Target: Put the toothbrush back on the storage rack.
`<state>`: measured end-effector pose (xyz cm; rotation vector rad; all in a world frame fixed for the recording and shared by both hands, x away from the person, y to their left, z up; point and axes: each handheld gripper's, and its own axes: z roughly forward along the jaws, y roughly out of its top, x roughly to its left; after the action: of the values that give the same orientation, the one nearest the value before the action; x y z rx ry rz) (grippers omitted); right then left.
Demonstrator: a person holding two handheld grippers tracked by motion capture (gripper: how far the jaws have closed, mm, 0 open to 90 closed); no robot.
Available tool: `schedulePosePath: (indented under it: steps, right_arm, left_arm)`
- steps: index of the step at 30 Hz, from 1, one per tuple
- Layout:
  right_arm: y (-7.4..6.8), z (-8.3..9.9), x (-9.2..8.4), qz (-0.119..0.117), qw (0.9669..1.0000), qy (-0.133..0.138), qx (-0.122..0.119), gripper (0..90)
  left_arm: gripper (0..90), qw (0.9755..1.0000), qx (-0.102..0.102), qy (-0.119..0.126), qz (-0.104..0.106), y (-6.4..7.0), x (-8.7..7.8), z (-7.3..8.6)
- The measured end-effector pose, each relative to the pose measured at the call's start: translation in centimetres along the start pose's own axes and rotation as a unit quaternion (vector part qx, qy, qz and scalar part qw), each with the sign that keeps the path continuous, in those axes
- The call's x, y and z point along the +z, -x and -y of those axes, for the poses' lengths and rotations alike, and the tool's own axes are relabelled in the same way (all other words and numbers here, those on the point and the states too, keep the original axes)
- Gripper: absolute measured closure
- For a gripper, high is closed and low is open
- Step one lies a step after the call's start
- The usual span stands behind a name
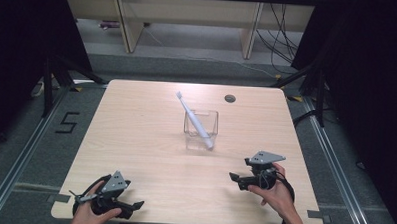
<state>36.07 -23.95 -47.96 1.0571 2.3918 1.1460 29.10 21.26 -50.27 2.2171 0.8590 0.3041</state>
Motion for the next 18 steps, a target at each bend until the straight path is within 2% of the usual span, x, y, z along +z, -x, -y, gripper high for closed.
schedulePosePath:
  steps: [3, 5, 7, 8, 15, 16, 17, 18]
  right_arm:
    - [0.0, 0.2, -0.2, 0.002, 1.0000, -0.002, -0.007, 19.4]
    - [-0.3, 0.5, -0.4, -0.002, 1.0000, -0.004, 0.008, 19.2]
    - [-0.1, 0.6, -0.5, -0.001, 0.9999, -0.004, -0.011, 18.9]
    - [-0.2, 0.7, -0.6, 0.001, 1.0000, -0.006, -0.004, 18.7]
    - [0.1, 1.4, -1.2, 0.000, 1.0000, -0.006, -0.001, 18.0]
    - [0.0, 1.6, -1.3, 0.001, 0.9999, -0.008, 0.010, 18.1]
    - [0.3, 1.7, -1.4, 0.006, 1.0000, -0.005, -0.001, 18.1]
    - [0.3, 1.9, -1.4, 0.000, 1.0000, -0.005, 0.004, 18.0]
  left_arm:
    - [15.1, 1.0000, 0.000, 0.000, 0.000, 0.0, 0.0, 0.0]
    - [15.1, 1.0000, -0.002, 0.001, 0.001, 0.0, 0.0, 0.0]
    - [15.1, 1.0000, -0.002, 0.001, 0.000, 0.0, 0.0, 0.0]
    - [15.1, 1.0000, -0.002, 0.000, 0.000, 0.0, 0.0, 0.0]
    - [15.1, 1.0000, 0.000, 0.000, 0.000, 0.0, 0.0, 0.0]
    - [15.1, 1.0000, -0.001, 0.001, 0.000, 0.0, 0.0, 0.0]
    - [15.1, 1.0000, -0.002, 0.001, 0.000, 0.0, 0.0, 0.0]
    - [15.1, 1.0000, -0.001, 0.000, 0.000, 0.0, 0.0, 0.0]
